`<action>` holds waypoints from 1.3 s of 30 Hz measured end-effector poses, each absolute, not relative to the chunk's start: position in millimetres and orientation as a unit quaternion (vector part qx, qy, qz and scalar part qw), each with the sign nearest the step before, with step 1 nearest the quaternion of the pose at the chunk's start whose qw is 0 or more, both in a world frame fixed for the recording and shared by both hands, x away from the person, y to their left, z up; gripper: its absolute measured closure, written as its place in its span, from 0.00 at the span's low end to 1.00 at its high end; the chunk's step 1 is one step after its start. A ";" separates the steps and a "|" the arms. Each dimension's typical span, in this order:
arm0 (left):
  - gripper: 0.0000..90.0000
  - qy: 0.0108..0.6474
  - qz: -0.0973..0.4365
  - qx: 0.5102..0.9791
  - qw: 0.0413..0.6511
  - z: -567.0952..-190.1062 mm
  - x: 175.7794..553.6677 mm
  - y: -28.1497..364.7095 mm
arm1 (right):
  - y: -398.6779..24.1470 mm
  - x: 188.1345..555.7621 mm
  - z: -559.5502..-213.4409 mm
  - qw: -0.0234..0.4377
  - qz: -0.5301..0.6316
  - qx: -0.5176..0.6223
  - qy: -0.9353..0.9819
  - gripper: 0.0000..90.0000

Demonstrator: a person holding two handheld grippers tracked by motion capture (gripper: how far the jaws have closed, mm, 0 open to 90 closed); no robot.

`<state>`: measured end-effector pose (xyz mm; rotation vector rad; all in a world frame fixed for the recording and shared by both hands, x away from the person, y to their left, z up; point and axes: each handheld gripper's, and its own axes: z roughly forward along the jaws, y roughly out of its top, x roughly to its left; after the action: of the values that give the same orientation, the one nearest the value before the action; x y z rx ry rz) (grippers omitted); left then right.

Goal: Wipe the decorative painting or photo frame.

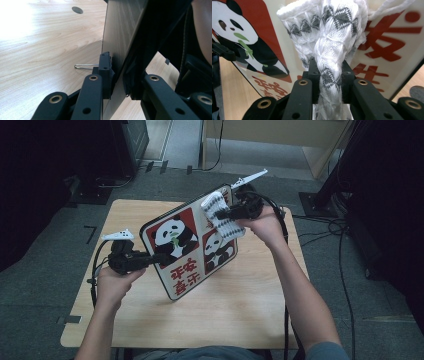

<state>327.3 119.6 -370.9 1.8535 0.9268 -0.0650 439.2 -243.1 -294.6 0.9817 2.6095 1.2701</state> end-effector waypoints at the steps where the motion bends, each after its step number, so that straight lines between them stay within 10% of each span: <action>1: 0.86 0.384 -0.029 0.769 0.510 -371.0 327.5 119.8 | -243.5 438.8 -296.5 0.037 0.415 0.322 0.850 0.87; 39: 0.86 0.374 -0.032 0.773 0.512 -371.1 329.4 120.5 | -253.9 427.8 -341.7 0.025 0.398 0.345 0.850 0.87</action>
<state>329.4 120.5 -371.1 1.8594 0.9009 -0.0779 427.8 -253.9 -341.7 1.0665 2.6277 1.2302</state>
